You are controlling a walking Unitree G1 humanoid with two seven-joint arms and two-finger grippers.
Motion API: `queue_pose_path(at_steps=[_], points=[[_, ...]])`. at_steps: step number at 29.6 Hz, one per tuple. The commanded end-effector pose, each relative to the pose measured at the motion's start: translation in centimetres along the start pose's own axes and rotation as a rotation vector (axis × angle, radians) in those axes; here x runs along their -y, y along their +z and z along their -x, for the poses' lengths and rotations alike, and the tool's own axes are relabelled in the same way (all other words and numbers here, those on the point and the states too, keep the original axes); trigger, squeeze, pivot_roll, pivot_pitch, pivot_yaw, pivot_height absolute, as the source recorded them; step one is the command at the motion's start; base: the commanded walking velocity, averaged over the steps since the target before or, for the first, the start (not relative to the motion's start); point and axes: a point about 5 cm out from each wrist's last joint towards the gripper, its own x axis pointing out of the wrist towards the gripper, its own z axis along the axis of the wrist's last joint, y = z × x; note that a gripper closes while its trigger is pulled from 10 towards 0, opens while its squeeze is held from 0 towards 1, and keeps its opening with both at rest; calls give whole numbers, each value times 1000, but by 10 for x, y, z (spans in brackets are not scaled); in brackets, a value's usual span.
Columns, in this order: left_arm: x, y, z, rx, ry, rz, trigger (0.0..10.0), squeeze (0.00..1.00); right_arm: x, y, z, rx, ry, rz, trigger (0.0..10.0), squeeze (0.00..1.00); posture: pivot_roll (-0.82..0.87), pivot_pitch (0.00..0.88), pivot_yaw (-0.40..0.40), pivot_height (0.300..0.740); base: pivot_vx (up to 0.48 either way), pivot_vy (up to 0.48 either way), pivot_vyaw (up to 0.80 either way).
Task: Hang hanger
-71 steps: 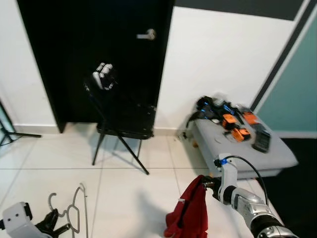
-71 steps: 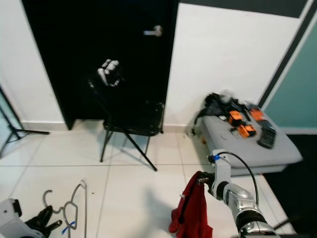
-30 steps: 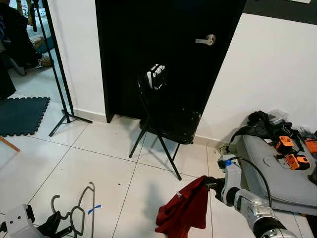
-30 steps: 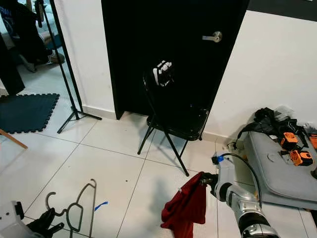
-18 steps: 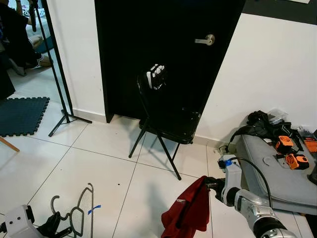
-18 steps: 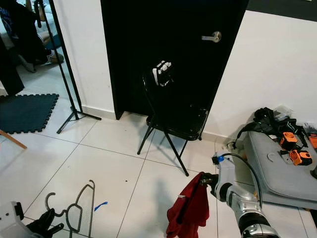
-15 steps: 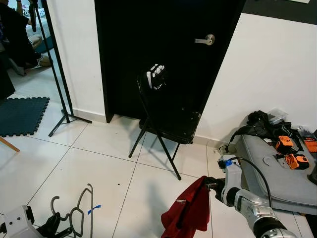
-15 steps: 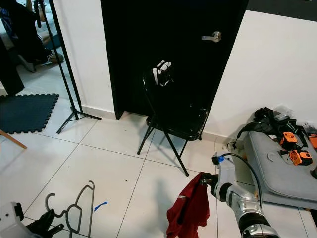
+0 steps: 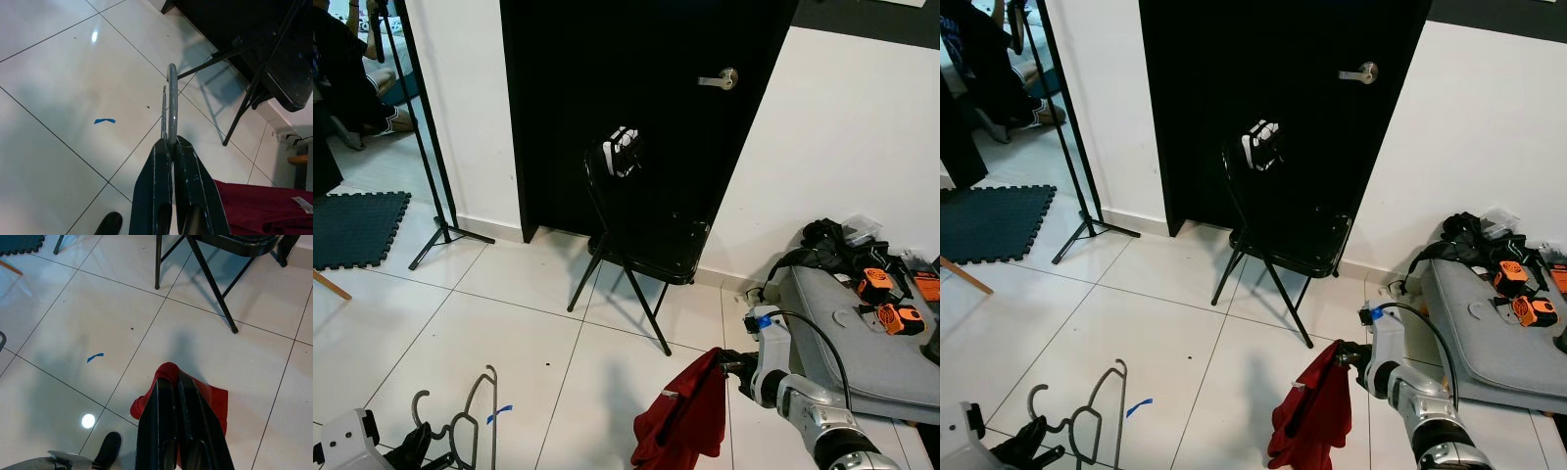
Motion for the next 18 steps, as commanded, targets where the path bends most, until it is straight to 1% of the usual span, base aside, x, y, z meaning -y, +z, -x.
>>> queue_pose_path(at_steps=[1, 18], points=[[3, -3, 1, -12, -9, 11, 10000, 0, 5, 1, 3, 6, -10, -7, 10000, 0, 31, 0, -116, 740, 0, 0, 0], [6, -2, -2, -6, -3, 15, 10000, 0, 6, 4, 3, 6, -18, -10, 10000, 0, 49, 0, -130, 740, 0, 0, 0]])
